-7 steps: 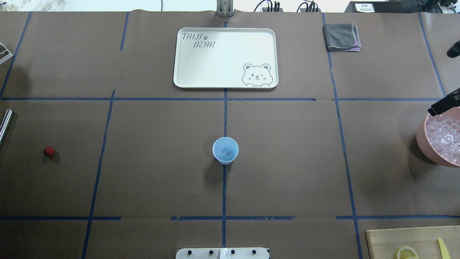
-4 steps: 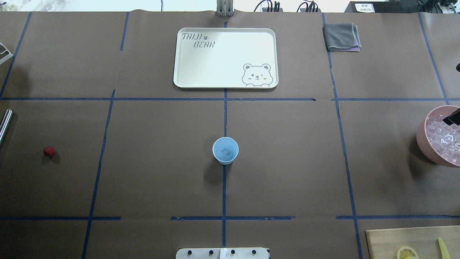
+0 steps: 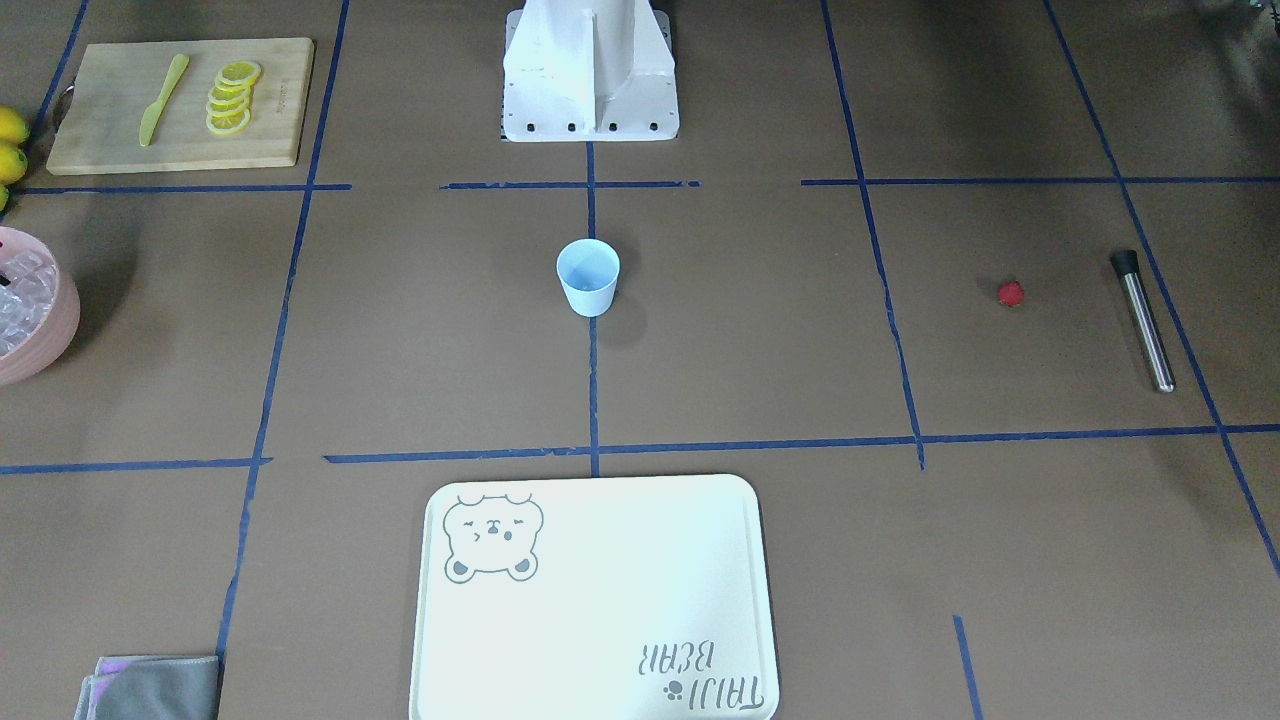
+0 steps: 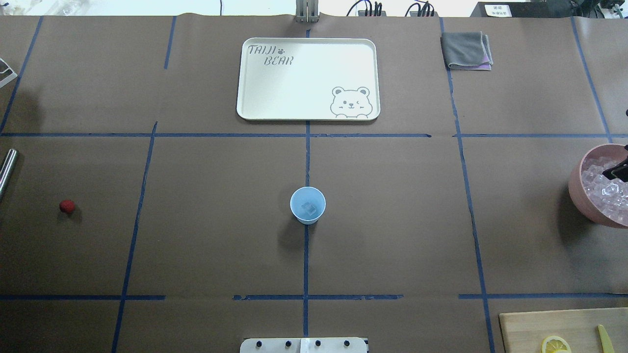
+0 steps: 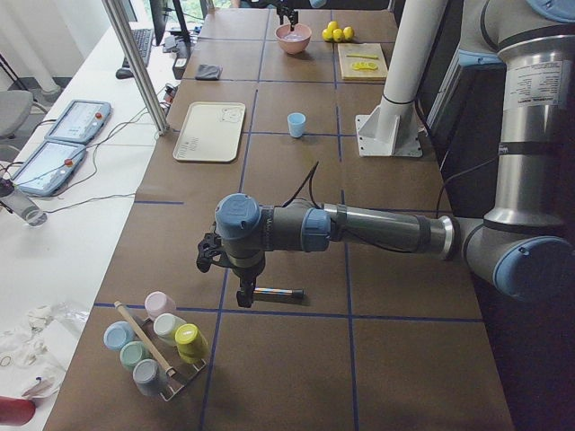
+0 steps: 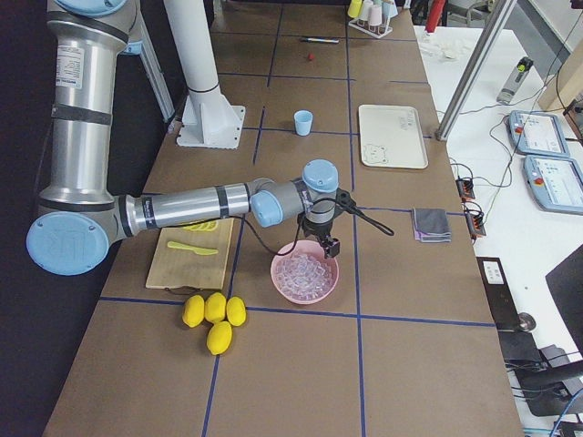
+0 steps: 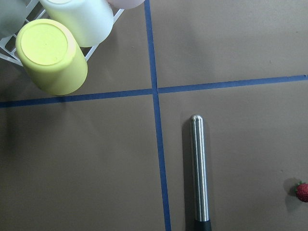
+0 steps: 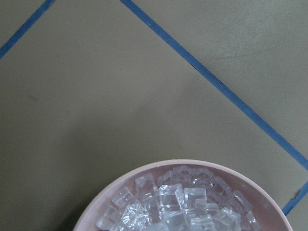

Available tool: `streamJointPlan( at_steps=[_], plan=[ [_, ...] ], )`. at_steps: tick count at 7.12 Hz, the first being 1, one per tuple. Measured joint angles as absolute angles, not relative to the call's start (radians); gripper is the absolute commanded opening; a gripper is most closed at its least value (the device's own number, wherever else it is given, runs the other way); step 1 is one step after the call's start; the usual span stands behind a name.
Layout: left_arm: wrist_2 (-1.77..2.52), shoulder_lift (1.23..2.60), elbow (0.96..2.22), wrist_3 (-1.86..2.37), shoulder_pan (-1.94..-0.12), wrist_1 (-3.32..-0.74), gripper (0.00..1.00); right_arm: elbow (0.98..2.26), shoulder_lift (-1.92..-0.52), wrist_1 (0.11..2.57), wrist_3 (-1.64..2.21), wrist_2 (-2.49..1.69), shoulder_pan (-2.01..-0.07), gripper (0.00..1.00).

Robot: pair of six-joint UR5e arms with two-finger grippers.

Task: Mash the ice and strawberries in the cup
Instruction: 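Lower the right gripper into the ice cubes in the bowl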

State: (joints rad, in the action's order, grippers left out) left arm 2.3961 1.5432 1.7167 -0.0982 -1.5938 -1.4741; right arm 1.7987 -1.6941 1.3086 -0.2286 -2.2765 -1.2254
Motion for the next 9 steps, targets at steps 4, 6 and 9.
streamJointPlan(
  at_steps=[4, 6, 9],
  plan=[
    [2.396, 1.543, 1.717, -0.098, -1.594, -1.474, 1.0, 1.776, -1.704, 1.307, -0.236, -2.319, -1.206, 0.83],
    [2.396, 1.543, 1.716, -0.098, -1.594, -1.474, 1.0, 1.764, -1.712, 1.309, -0.238, -2.326, -1.182, 0.82],
    [2.396, 1.543, 1.716, -0.098, -1.595, -1.474, 1.0, 1.754, -1.72, 1.311, -0.24, -2.326, -1.175, 0.81]
  ],
)
